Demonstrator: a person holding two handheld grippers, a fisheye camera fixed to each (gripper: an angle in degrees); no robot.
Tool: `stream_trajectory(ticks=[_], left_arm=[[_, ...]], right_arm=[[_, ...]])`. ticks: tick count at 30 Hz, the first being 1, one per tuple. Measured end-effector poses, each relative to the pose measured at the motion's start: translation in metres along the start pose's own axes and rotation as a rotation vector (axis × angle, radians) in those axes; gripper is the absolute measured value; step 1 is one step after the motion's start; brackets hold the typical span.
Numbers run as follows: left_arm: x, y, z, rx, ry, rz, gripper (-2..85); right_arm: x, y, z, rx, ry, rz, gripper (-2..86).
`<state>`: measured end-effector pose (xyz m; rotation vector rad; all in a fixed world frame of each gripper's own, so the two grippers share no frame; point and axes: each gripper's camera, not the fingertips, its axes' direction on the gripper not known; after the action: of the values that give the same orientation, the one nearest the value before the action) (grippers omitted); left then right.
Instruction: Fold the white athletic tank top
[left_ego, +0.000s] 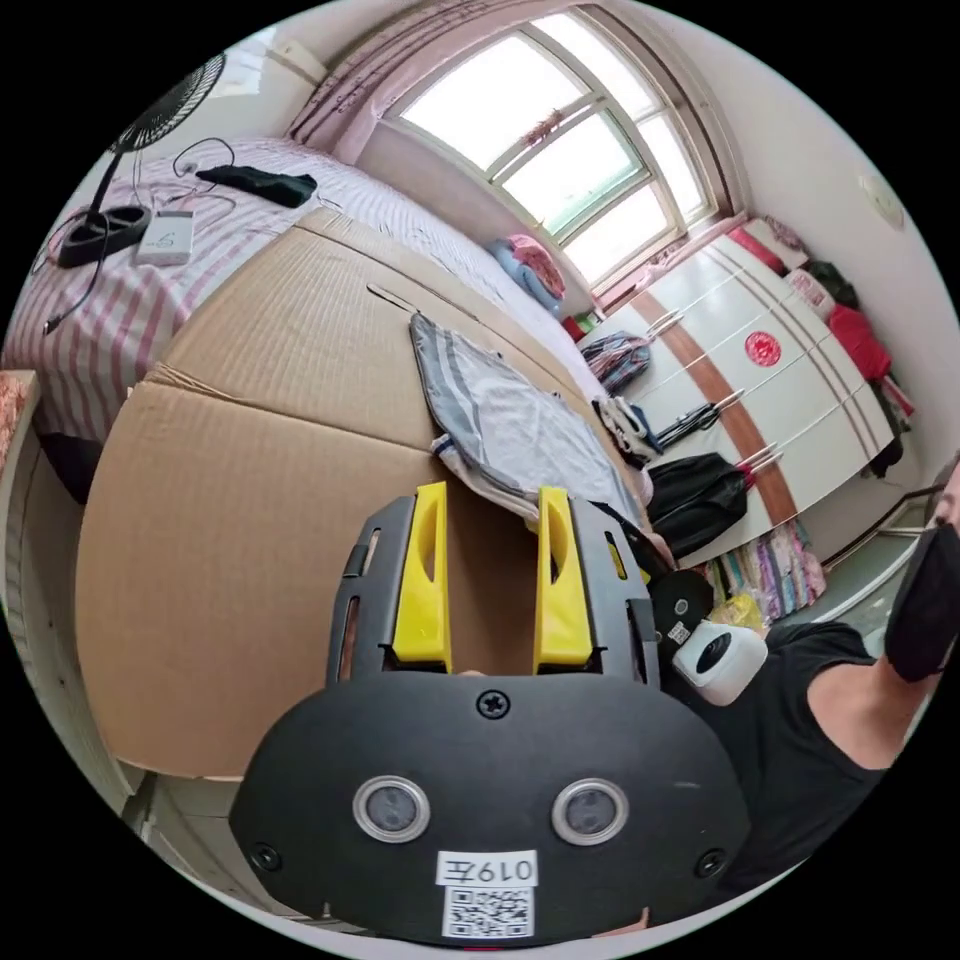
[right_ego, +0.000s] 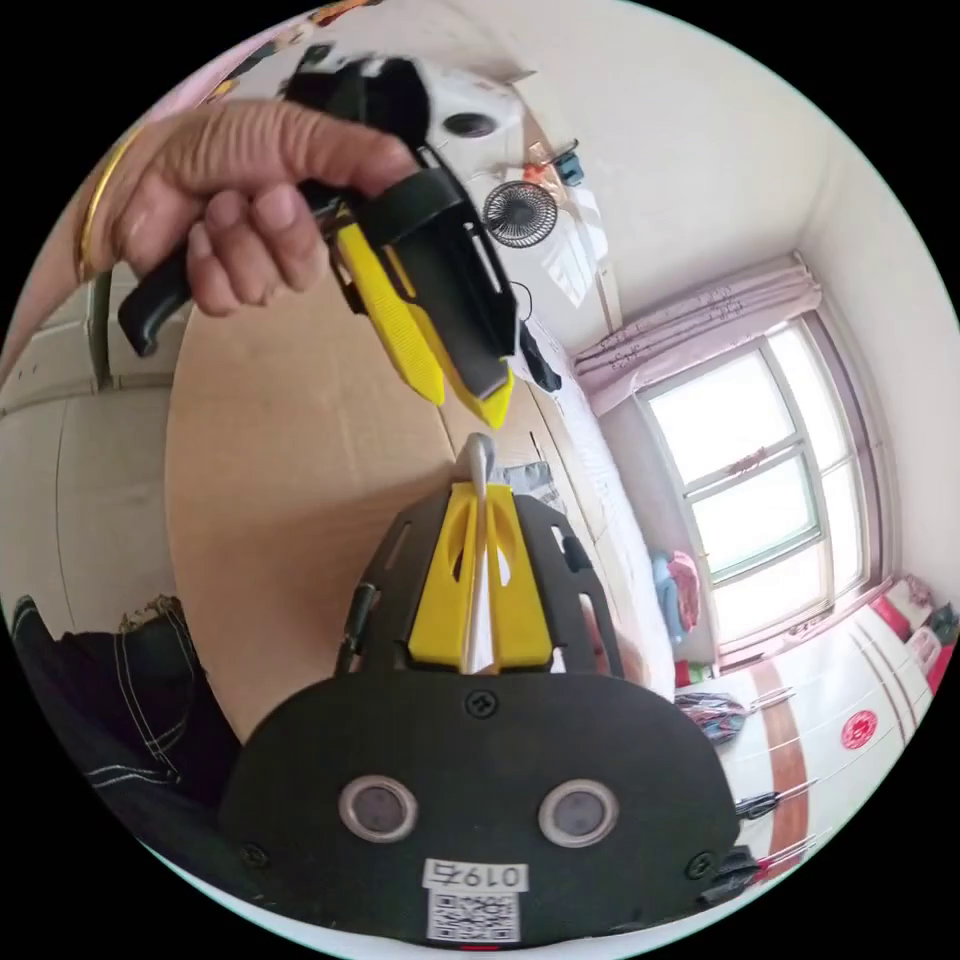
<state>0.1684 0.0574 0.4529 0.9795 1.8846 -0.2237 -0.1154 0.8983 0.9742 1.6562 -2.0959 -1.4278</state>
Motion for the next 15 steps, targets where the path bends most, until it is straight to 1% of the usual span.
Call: stream_trajectory(ticks=[2,5,9,11,15], left_arm=[[-0.028,-0.024,-0.001,0.027,0.141,-0.086,15.0],[-0.052,-0.051,0.006,0.059,0.248,-0.148,16.0],[-0.078,-0.087,0.029,0.029,0.296,-0.224,16.6],[-0.096,-0.113,0.052,-0.023,0.39,-0.278,17.3],[-0.115,-0.143,0.08,-0.056,0.495,-0.336,18.7]], right_arm=[[0.032,0.003,-0.001,0.009,-0.044,0.105,-0.9],[0.067,0.006,0.0,0.023,-0.074,0.203,-0.8],[0.093,0.009,0.002,0.043,-0.086,0.262,-0.8],[0.104,0.011,0.0,0.06,-0.062,0.289,-0.8],[0.117,0.016,-0.004,0.079,-0.037,0.319,-0.8]])
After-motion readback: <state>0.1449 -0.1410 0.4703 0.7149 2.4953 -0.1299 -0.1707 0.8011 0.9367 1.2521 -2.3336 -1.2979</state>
